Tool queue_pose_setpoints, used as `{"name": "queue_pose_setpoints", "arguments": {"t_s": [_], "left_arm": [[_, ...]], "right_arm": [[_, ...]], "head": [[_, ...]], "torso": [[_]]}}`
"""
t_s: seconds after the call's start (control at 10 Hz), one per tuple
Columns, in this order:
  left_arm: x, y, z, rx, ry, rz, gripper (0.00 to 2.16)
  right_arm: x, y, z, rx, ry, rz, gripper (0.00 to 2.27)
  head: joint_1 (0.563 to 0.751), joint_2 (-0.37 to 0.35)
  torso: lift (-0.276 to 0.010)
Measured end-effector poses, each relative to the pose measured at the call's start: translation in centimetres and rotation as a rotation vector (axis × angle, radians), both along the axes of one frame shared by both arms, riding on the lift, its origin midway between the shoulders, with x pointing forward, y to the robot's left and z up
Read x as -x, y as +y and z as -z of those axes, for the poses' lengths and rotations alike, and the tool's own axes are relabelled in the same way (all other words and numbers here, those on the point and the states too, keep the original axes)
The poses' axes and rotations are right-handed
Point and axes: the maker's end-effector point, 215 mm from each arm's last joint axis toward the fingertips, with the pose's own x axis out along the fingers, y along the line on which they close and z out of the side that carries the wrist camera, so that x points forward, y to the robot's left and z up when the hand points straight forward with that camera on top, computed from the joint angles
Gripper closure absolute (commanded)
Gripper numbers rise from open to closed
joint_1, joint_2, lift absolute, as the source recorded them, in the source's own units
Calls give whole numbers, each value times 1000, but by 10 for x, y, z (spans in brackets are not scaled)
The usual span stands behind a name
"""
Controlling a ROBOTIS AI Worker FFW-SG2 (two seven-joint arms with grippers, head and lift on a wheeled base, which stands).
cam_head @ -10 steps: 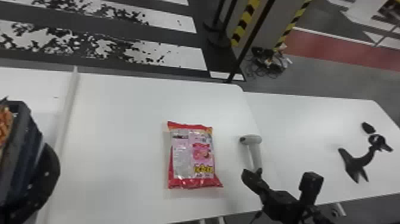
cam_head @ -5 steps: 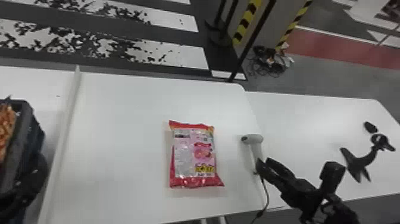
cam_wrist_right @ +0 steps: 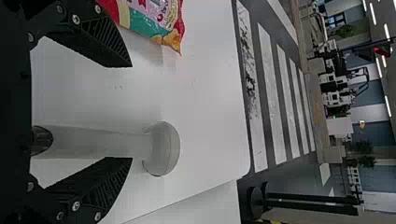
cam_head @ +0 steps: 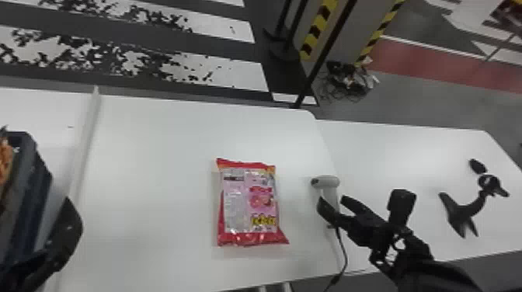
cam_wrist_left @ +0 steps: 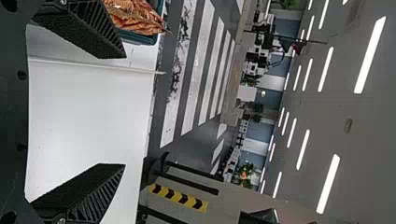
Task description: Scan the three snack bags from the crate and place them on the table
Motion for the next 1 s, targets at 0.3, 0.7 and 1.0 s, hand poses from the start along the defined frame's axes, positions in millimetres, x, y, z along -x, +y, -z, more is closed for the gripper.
{"name": "queue_pose_setpoints", "arguments": {"t_s": [0.3,0.7,1.0], "left_arm": [[-1,0,8,-5,1,-7,33],[0,-3,4,-20,-16,-7,33],[2,-6,-1,-24,-30,2,33]], "right_arm": [[-28,-10,16,51,-11,-19,198],[-47,-13,29,87,9,-46,2246],[-41,-10,39,105,34,-62,2246]], "head": [[695,-350],[695,-350],[695,-350]], "torso": [[-62],[-62],[-62]]}}
